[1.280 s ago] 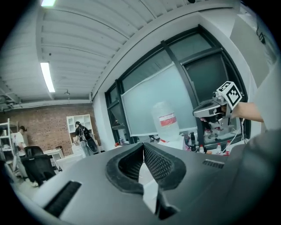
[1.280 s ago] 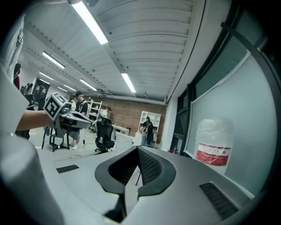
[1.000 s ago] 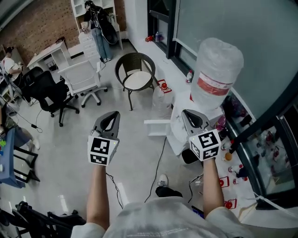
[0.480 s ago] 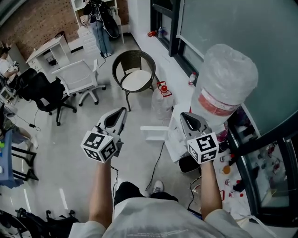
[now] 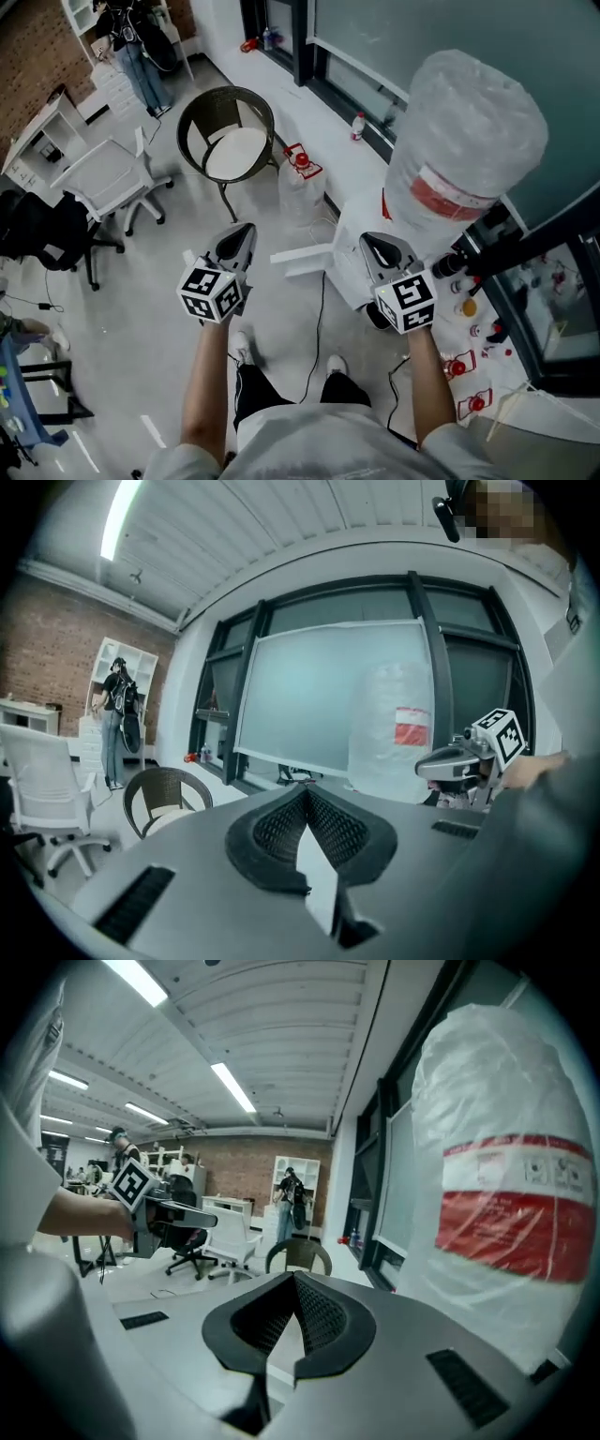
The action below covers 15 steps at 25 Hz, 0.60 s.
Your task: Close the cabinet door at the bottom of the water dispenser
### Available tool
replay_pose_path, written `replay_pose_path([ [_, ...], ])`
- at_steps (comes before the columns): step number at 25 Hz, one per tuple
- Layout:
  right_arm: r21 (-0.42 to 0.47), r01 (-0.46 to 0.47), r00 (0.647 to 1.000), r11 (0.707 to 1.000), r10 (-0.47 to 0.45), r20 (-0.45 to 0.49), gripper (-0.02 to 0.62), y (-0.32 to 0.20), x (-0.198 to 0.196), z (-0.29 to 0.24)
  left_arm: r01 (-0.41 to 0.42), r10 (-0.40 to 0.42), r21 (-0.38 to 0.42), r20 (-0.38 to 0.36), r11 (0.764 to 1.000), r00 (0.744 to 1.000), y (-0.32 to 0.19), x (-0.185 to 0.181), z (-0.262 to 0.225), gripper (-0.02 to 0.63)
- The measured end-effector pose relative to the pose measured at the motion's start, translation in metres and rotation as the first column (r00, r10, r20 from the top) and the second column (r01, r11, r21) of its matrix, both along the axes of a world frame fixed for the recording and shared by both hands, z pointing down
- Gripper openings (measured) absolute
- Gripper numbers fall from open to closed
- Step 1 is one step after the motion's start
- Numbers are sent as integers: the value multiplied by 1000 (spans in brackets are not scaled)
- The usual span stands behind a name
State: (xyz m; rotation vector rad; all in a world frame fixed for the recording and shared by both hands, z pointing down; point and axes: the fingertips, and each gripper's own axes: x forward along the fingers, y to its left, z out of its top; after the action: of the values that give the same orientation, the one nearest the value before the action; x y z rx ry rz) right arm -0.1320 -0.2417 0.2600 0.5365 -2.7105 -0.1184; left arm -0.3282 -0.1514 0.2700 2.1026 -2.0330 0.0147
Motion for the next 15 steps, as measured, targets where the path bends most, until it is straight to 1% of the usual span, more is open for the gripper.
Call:
replay_pose_path([
  [4,-60,-135,990,989,132,-45,28,-5,-16,40,-71,67,-70,-57,995,996,-20,-41,64,19],
  [8,-124,-216,976,969,210,-56,26,-10,-32,83,-120,112,-157,-61,980,992,-34,-72,133,23],
  [9,-140,-230,973,963,224,-57,26,-12,-36,95,-130,120,-177,-65,976,991,-38,-78,150,26],
  [11,-161,-247,969,956,238,-70,26,-16,-48,121,-159,146,-212,-75,964,987,-46,-86,184,63],
  [12,-169,-252,967,953,241,-79,26,-18,-55,134,-175,163,-229,-73,958,984,-50,-90,199,85],
  [15,-189,-268,962,945,253,-98,26,-22,-75,173,-224,216,-272,-57,936,975,-61,-97,242,108],
])
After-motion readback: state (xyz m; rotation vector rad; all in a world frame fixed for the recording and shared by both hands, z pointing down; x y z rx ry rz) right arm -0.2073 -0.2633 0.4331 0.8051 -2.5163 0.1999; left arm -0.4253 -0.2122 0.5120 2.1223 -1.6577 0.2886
